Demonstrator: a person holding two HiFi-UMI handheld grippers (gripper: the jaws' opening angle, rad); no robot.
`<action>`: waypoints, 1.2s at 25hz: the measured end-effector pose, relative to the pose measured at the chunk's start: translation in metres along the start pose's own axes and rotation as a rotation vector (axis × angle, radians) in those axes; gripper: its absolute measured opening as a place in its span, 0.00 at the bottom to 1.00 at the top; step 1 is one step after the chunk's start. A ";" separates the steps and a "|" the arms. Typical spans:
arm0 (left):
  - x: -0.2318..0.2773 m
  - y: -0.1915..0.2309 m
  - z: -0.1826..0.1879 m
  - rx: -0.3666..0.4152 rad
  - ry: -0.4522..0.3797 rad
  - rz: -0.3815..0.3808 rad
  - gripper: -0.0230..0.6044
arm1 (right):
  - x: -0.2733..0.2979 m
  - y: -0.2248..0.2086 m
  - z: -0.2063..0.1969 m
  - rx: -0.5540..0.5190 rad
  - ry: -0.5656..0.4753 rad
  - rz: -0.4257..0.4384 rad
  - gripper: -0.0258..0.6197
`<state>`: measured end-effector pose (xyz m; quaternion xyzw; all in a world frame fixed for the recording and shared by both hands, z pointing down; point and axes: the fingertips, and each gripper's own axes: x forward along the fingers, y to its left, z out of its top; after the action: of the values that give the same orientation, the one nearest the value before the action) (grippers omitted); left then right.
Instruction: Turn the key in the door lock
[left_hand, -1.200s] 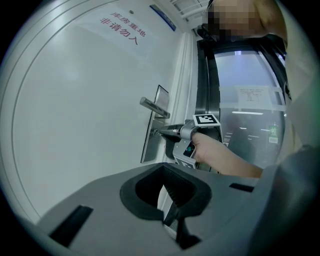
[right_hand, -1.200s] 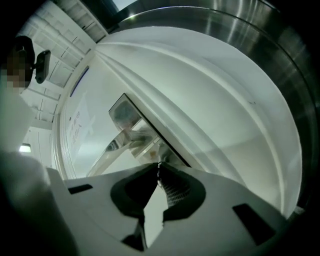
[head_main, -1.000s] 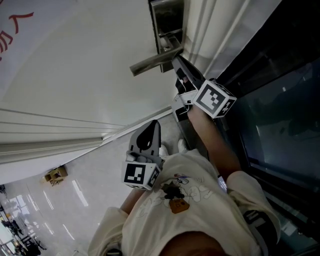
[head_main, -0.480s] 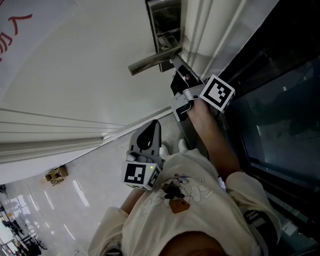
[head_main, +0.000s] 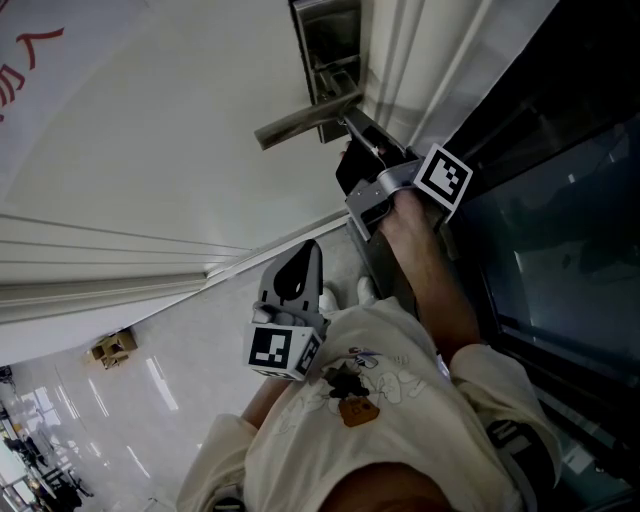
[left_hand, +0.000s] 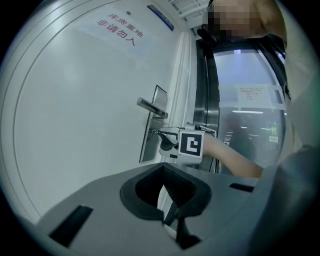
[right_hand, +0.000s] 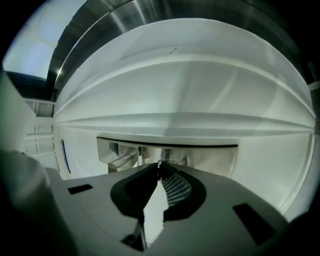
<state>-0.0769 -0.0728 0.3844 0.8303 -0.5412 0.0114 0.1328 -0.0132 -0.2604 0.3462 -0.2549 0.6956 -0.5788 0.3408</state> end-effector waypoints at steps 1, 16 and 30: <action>0.000 0.000 0.000 0.000 0.001 0.001 0.05 | 0.000 0.000 0.000 0.031 0.000 0.008 0.08; -0.001 -0.002 -0.001 0.001 0.004 0.008 0.05 | 0.001 -0.005 -0.003 0.389 -0.012 0.068 0.08; -0.005 -0.005 -0.001 0.006 0.002 0.019 0.05 | 0.001 -0.002 -0.001 0.391 -0.025 0.088 0.22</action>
<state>-0.0744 -0.0657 0.3836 0.8256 -0.5487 0.0150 0.1309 -0.0143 -0.2610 0.3485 -0.1603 0.5761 -0.6841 0.4175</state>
